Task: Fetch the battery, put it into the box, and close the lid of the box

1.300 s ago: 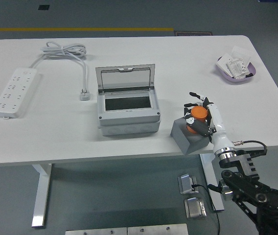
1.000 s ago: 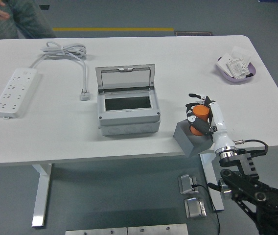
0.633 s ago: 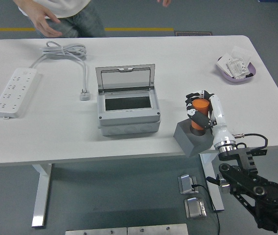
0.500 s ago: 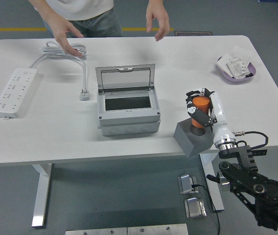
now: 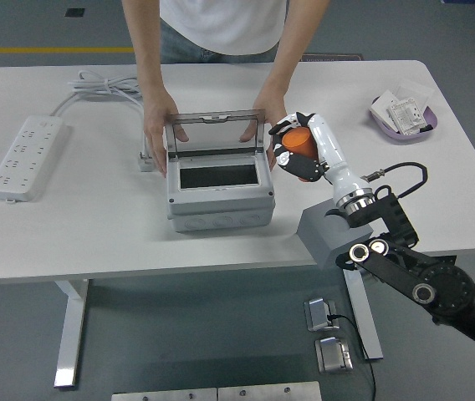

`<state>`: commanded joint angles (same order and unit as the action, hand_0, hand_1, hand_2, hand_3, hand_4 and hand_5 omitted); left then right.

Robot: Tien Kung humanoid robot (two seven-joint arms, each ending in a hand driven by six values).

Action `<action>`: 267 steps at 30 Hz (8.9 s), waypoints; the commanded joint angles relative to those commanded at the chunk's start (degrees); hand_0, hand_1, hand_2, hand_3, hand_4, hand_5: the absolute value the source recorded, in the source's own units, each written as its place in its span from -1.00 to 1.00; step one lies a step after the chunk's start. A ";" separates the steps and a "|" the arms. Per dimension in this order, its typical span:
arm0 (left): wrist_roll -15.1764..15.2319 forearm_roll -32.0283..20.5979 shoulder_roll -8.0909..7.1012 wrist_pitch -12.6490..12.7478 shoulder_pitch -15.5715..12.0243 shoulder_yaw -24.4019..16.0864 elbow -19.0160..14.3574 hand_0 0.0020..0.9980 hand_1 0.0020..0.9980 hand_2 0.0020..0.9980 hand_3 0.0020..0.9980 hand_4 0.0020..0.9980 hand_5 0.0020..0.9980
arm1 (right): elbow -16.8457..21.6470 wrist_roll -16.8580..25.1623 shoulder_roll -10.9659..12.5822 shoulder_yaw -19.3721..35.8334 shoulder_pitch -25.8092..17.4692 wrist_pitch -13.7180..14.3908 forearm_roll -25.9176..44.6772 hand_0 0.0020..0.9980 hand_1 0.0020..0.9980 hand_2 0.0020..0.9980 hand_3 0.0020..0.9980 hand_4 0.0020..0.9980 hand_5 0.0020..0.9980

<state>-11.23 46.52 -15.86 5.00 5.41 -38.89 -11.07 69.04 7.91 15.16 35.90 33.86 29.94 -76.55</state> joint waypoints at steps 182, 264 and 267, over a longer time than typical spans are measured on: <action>-1.26 4.67 0.99 -0.95 1.23 -2.76 -0.03 0.28 0.40 0.21 0.17 0.24 -0.87 | 18.15 -23.09 16.07 22.27 -11.12 -20.17 -16.47 0.37 0.12 0.20 0.47 0.50 0.21; -0.92 4.70 0.49 -1.14 2.29 -2.57 0.17 0.28 0.40 0.21 0.17 0.24 -0.85 | 24.77 -20.38 17.39 29.16 -34.91 -26.92 10.89 -0.41 -0.15 0.25 0.36 0.56 0.45; -1.05 5.09 0.45 -1.14 2.26 -2.94 0.15 0.28 0.40 0.21 0.17 0.24 -0.85 | 25.14 -20.25 17.56 29.07 -35.01 -27.00 11.28 -0.41 -0.15 0.25 0.36 0.56 0.45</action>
<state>-12.28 51.61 -15.41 3.86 7.67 -41.83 -10.92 94.19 -12.34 32.72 64.97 -1.14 2.94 -65.27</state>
